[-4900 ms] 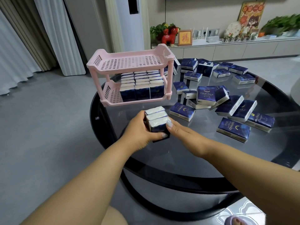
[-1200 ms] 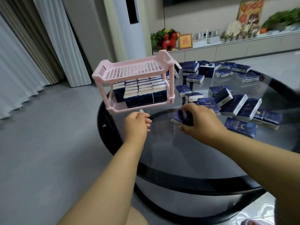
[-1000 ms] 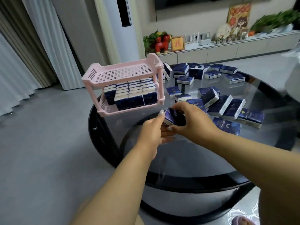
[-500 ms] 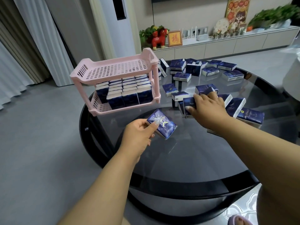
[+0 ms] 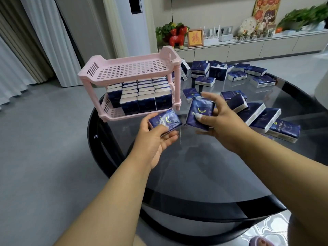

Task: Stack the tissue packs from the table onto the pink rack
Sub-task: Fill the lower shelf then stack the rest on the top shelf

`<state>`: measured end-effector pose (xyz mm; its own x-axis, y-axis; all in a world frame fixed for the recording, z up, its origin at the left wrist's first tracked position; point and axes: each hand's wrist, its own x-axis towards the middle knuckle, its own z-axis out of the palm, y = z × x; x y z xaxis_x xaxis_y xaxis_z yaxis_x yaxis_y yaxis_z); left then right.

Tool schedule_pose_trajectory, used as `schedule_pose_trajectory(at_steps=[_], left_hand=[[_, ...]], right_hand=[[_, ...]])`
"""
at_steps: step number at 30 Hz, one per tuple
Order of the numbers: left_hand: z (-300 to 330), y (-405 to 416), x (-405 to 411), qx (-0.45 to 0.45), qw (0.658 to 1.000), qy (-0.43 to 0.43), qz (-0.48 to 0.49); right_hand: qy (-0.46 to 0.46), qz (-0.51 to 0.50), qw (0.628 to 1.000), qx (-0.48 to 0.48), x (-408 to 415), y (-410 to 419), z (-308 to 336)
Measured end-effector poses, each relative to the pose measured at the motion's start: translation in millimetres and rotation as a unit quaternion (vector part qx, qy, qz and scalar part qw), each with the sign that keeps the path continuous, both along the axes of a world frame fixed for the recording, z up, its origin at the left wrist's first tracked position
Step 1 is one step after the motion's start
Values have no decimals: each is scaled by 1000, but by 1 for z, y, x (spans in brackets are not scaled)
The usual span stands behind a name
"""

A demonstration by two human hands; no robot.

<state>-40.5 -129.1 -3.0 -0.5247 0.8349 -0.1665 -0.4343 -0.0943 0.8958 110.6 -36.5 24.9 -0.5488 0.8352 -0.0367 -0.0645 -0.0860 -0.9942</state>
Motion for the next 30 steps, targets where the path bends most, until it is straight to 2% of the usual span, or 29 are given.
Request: schedule_pose_trajectory(at_steps=[2, 5, 9, 13, 17, 20, 22, 24, 27, 30], left_hand=[[0, 0, 5, 6, 1000, -9, -20], [-2, 1, 14, 7, 998, -17, -57], [-2, -2, 23, 11, 995, -29, -95], [-5, -4, 26, 3, 996, 25, -83], [-5, -2, 24, 13, 996, 65, -65], [-6, -4, 20, 3, 993, 95, -77], [-6, -7, 16, -16, 987, 139, -85], [-5, -10, 11, -40, 971, 219, -87], [-6, -13, 2, -86, 921, 370, -87], [-11, -15, -5, -131, 875, 458, -90]], right_hand=[[61, 6, 996, -61, -5, -6, -4], [22, -47, 998, -38, -8, -13, -12], [40, -91, 994, -34, -12, -16, -22], [-10, -93, 996, 8, -13, -18, -26], [-27, -40, 999, -4, -11, -15, -20], [-37, 25, 999, 26, -7, -12, -14], [-68, 48, 992, 98, -4, -12, -10], [-92, 51, 982, 160, -2, -11, -6], [-143, 59, 951, 266, 0, -12, -1], [-233, 49, 897, 372, 0, -10, -5]])
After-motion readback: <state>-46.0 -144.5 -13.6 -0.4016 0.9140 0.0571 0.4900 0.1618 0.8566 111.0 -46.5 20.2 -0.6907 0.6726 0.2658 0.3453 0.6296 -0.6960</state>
